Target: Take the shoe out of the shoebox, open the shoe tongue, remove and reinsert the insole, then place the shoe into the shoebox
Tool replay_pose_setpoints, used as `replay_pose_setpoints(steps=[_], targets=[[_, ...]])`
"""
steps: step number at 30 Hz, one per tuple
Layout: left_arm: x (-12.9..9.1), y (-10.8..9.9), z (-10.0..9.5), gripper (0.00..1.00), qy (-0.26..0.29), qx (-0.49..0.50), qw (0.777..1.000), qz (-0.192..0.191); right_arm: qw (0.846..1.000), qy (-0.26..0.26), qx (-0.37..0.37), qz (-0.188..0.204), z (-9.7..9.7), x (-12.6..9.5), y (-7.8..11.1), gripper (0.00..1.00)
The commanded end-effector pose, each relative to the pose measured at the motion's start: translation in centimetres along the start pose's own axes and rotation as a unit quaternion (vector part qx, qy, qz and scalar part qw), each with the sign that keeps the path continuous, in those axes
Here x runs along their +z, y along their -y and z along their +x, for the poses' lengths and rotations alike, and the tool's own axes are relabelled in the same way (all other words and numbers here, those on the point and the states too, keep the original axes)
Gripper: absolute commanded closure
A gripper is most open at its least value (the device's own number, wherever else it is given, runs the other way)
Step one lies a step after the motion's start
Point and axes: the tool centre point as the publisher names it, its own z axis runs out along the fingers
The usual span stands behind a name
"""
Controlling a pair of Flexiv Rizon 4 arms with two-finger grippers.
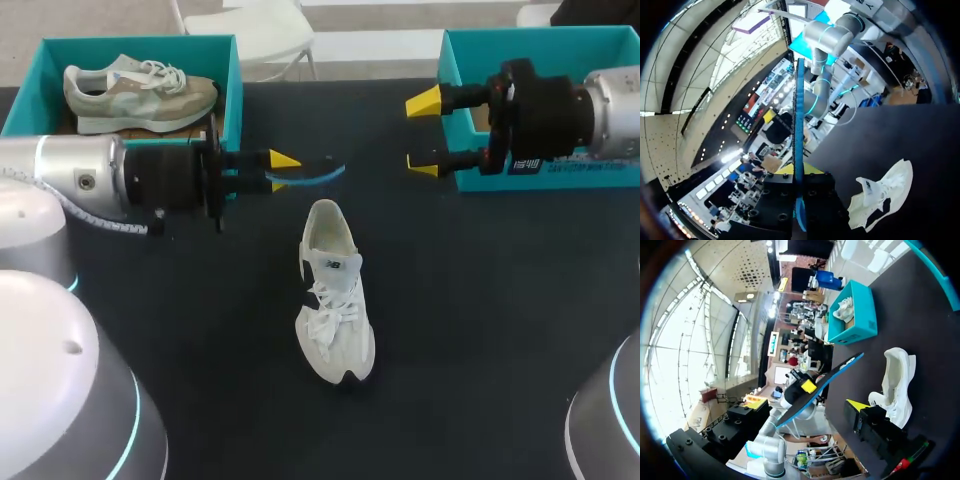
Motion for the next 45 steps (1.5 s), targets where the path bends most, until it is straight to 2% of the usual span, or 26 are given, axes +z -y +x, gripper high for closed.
replay_pose_setpoints(steps=[1, 20, 22, 24, 25, 26, 27, 29, 30, 31, 34, 45], targets=[[0.0, 0.1, -0.4, 1.0, -0.06, -0.278, 0.959, -0.007, 1.0, 0.0, 0.001, 0.0, 0.0, 0.1, 0.0, 0.0], [0.0, 0.1, -0.4, 1.0, -0.06, -0.278, 0.959, -0.007, 1.0, 0.0, 0.001, 0.0, 0.0, 0.1, 0.0, 0.0], [0.1, -0.4, -0.4, 1.0, -0.057, -0.365, 0.929, -0.004, 1.0, 0.0, 0.001, 0.0, 0.0, 0.1, 0.0, 0.0], [0.4, -0.8, -0.4, 1.0, -0.059, -0.459, 0.886, -0.002, 1.0, 0.0, 0.001, 0.0, 0.0, 0.1, 0.0, 0.0], [0.4, -0.9, -0.5, 1.0, -0.052, -0.497, 0.866, 0.013, 1.0, 0.0, 0.001, 0.0, 0.0, 0.1, 0.0, 0.0], [0.5, -1.0, -0.6, 1.0, -0.058, -0.539, 0.84, 0.01, 1.0, 0.0, 0.001, 0.0, 0.0, 0.1, 0.0, 0.0], [0.6, -1.0, -0.7, 1.0, -0.051, -0.568, 0.821, 0.027, 1.0, 0.0, 0.001, 0.0, 0.0, 0.1, 0.0, 0.0], [0.8, -1.1, -0.9, 1.0, -0.05, -0.623, 0.78, 0.036, 1.0, 0.0, 0.001, 0.0, 0.0, 0.1, 0.0, 0.0], [0.8, -0.9, -1.1, 1.0, -0.04, -0.639, 0.767, 0.05, 1.0, 0.0, 0.001, 0.0, 0.0, 0.1, 0.0, 0.0], [0.9, -0.7, -1.5, 1.0, -0.034, -0.675, 0.736, 0.05, 1.0, 0.0, 0.001, 0.0, 0.0, 0.1, 0.0, 0.0], [0.9, 0.1, -2.4, 1.0, -0.054, -0.749, 0.653, 0.099, 1.0, 0.0, 0.001, 0.0, 0.0, 0.1, 0.0, 0.0], [0.9, 0.1, -2.4, 1.0, -0.054, -0.749, 0.653, 0.099, 1.0, 0.0, 0.001, 0.0, 0.0, 0.1, 0.0, 0.0]])
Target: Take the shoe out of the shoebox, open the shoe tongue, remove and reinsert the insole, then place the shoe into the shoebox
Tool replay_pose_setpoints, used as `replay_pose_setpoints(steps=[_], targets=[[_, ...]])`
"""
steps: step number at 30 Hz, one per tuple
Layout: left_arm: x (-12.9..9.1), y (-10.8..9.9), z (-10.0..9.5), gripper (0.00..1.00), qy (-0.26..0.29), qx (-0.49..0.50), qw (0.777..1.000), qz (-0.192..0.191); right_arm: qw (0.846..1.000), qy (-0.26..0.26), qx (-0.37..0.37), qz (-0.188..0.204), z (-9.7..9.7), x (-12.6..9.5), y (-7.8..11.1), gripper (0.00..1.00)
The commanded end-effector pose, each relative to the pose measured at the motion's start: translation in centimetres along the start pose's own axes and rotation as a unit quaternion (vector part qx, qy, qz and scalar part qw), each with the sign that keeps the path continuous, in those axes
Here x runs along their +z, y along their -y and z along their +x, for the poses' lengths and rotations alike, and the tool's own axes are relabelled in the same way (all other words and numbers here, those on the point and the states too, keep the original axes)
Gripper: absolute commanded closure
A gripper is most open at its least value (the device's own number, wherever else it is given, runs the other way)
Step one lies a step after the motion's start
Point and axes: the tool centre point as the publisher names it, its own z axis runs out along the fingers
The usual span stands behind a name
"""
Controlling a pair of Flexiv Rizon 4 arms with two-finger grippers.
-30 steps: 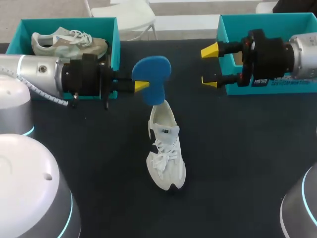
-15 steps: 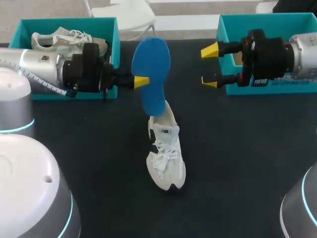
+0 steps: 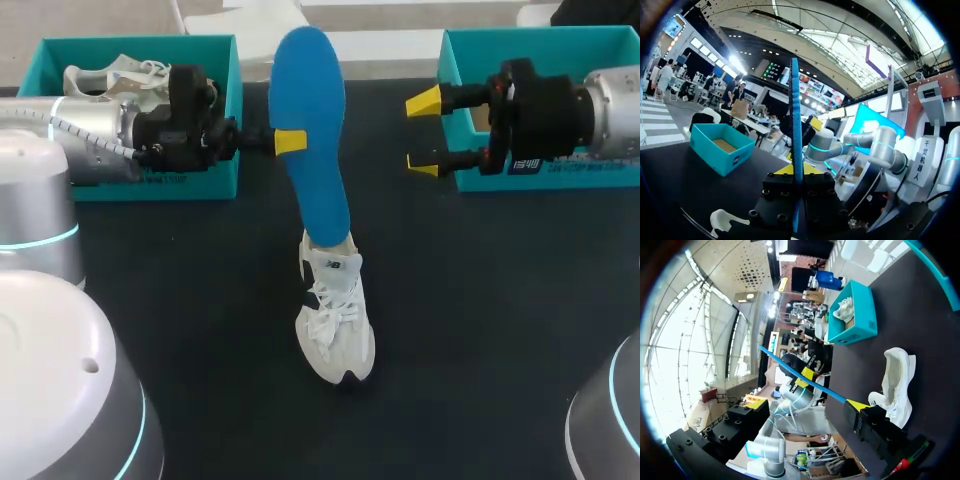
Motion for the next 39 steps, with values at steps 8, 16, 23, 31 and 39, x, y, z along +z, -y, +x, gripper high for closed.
replay_pose_setpoints(steps=[8, 16, 23, 31, 39], targets=[[0.0, -0.3, -0.4, 1.0, -0.03, -0.191, 0.98, 0.049, 1.0, 0.0, 0.0, -0.001, 0.0, 0.1, 0.0, 0.0], [0.0, -0.3, -0.4, 1.0, -0.03, -0.191, 0.98, 0.049, 1.0, 0.0, 0.0, -0.001, 0.0, 0.1, 0.0, 0.0], [0.0, -0.5, -0.7, 1.0, -0.018, -0.228, 0.973, 0.027, 1.0, 0.0, 0.0, -0.001, 0.0, 0.1, 0.0, 0.0], [0.5, -1.4, -1.9, 1.0, -0.015, -0.401, 0.916, -0.015, 1.0, 0.0, 0.0, -0.001, 0.0, 0.1, 0.0, 0.0], [0.6, -2.0, -2.6, 1.0, -0.019, -0.47, 0.882, 0.002, 0.988, 0.147, 0.022, -0.04, 0.9, 1.4, 0.7, 0.0]])
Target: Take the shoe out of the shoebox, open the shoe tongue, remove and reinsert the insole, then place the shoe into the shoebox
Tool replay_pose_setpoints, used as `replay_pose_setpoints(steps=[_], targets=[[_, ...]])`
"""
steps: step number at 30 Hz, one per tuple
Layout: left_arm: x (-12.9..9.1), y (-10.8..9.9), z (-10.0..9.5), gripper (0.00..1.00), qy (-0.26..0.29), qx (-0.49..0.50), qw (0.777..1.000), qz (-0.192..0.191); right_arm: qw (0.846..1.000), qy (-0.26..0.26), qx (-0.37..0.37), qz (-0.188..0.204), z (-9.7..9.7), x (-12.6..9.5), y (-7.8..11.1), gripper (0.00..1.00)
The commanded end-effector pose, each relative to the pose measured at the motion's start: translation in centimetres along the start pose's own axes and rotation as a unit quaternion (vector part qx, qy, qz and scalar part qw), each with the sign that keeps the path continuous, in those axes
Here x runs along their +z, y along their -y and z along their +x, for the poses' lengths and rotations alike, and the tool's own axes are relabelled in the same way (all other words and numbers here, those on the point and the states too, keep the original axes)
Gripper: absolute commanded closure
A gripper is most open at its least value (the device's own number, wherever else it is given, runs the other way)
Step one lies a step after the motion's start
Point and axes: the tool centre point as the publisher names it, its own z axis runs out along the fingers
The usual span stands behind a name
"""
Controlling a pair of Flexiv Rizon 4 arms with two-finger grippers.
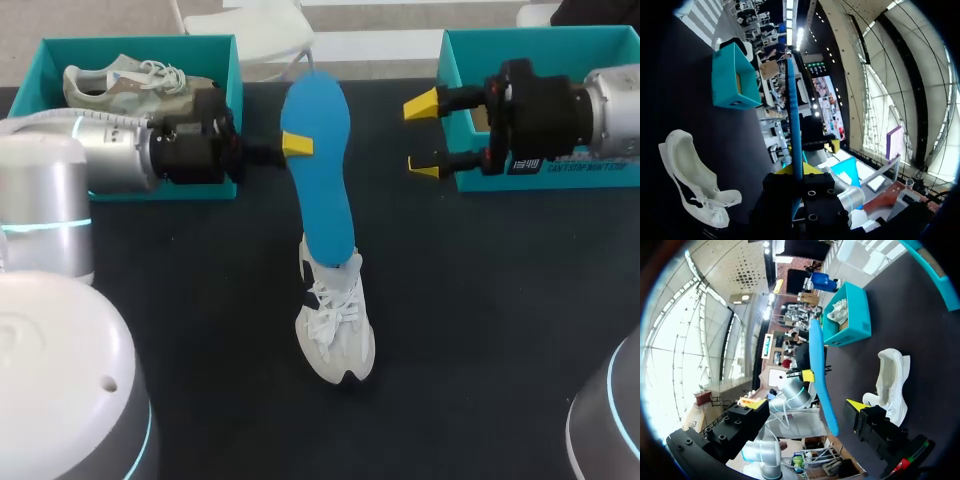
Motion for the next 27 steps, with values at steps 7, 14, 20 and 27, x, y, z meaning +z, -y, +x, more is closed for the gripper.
replay_pose_setpoints(steps=[7, 14, 20, 27], targets=[[-0.1, -0.7, -1.4, 1.0, -0.01, -0.1, 0.995, -0.005, 0.955, 0.287, 0.056, -0.047, 3.3, 2.5, 1.4, 0.0], [-0.1, -0.9, -1.7, 1.0, -0.01, -0.106, 0.994, -0.007, 0.893, 0.419, 0.162, -0.002, 3.5, 3.6, 0.9, 0.0], [0.0, -0.7, -1.7, 1.0, -0.012, -0.098, 0.995, -0.006, 0.893, 0.419, 0.162, -0.002, 3.5, 3.6, 0.9, 0.0], [0.0, -0.7, -1.7, 1.0, -0.012, -0.098, 0.995, -0.006, 0.893, 0.419, 0.162, -0.002, 3.5, 3.6, 0.9, 0.0]])
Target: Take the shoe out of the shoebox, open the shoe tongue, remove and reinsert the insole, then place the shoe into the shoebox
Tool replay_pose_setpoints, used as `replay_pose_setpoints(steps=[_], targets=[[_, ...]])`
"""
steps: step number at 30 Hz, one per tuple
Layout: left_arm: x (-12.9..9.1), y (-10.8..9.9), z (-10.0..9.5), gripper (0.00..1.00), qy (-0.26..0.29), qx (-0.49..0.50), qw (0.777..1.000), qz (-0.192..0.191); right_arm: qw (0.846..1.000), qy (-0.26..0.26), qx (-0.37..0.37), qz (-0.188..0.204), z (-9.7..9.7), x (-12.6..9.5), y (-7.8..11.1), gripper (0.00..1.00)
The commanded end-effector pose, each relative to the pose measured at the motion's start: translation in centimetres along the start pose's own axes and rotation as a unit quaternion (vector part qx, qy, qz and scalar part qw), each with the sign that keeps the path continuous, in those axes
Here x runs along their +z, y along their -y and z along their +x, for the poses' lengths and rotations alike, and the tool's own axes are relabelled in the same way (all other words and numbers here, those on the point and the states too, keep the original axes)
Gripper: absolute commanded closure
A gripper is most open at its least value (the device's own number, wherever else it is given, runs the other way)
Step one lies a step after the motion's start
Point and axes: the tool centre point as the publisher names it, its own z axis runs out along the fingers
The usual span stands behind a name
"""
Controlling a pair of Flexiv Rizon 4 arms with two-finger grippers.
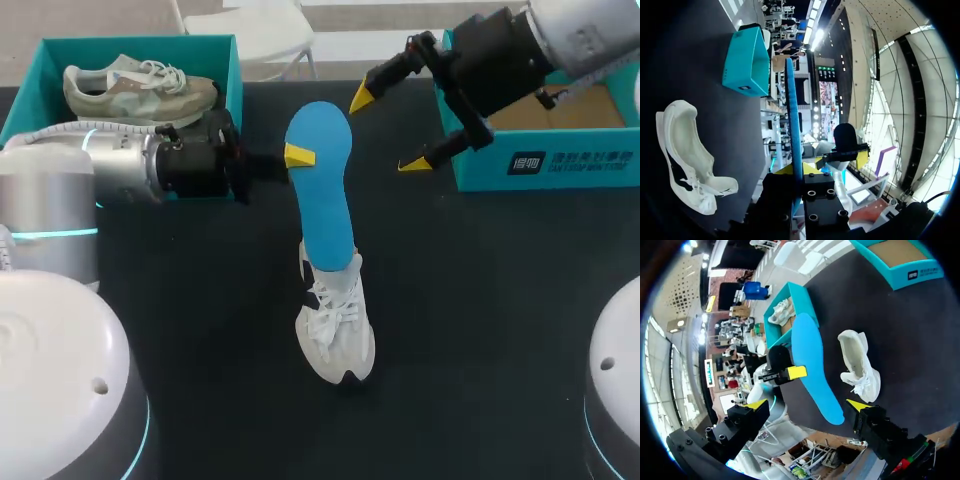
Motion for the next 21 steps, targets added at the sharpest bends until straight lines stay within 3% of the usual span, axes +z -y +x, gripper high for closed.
replay_pose_setpoints(steps=[1, 3, 5, 7, 21], targets=[[0.0, -0.1, 0.0, 1.0, 0.001, 0.0, 1.0, 0.0, 0.987, 0.159, 0.002, 0.0, 0.6, 0.1, -0.3, 0.0], [0.0, -0.1, 0.0, 1.0, 0.001, 0.0, 1.0, 0.0, 0.978, 0.192, -0.069, -0.04, 0.8, 0.7, -0.7, 0.0], [0.0, -0.1, 0.0, 1.0, 0.001, 0.0, 1.0, 0.0, 0.968, 0.231, -0.074, -0.061, 0.7, 1.2, -0.8, 0.0], [0.0, -0.1, 0.0, 1.0, 0.001, 0.0, 1.0, 0.0, 0.965, 0.235, -0.089, -0.078, 0.7, 1.5, -1.0, 0.0], [0.0, -0.1, 0.0, 1.0, 0.001, 0.0, 1.0, 0.0, 0.935, 0.32, -0.135, -0.071, 1.9, 3.5, -2.0, 0.0]])
